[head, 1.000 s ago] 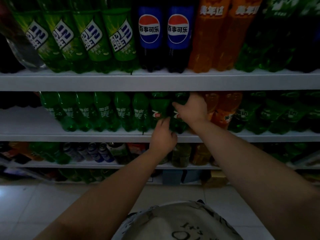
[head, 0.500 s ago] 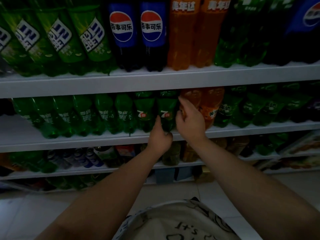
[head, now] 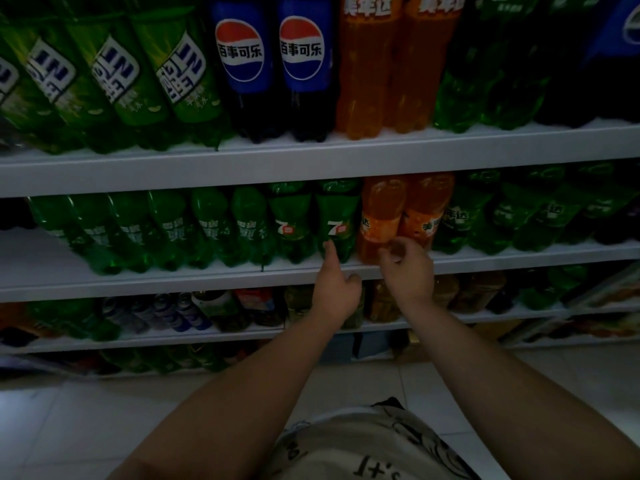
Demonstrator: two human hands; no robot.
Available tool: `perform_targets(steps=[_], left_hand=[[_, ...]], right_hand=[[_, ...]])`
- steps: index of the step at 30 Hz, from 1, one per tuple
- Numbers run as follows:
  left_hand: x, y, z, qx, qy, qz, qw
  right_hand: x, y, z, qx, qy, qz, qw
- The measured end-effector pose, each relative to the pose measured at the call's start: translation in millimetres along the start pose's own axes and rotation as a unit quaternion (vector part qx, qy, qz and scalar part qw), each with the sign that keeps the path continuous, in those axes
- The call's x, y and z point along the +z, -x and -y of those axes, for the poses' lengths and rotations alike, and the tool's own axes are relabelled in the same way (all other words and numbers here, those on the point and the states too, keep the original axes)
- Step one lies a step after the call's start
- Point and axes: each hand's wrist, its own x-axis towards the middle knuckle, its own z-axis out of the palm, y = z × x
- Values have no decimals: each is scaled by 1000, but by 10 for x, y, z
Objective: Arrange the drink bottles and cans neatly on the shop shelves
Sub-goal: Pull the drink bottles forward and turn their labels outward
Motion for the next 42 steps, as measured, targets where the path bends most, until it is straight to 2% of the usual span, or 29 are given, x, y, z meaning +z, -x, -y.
perform_targets(steps=[13,19,23,27,30,34,38,42], left_hand=[[84,74,-108,9,9,-52,999],[82,70,-100,73,-27,-113,991],[52,19,-262,165,-42,-116,979],[93,-73,-511,207,-24,-102,973],[191,-133,-673,172,-21,-117,978],[382,-171,-803,89,-42,-120,988],[498,-175,-840,84,-5,-155,984],[593,-174,-827,83,-3,-179,980]], right_hand=[[257,-117,178,61,104,-48,992],[283,-125,84,21,117,-47,992],[260,-90,42,2,75,-42,996],[147,14,-142,-1,-3,-118,993],[-42,-136,-284,49,-37,-153,986],[-198,-329,-342,75,-85,-61,992],[-224,-418,-396,65,-62,-28,996],[-203,-424,-361,76,-55,-49,994]])
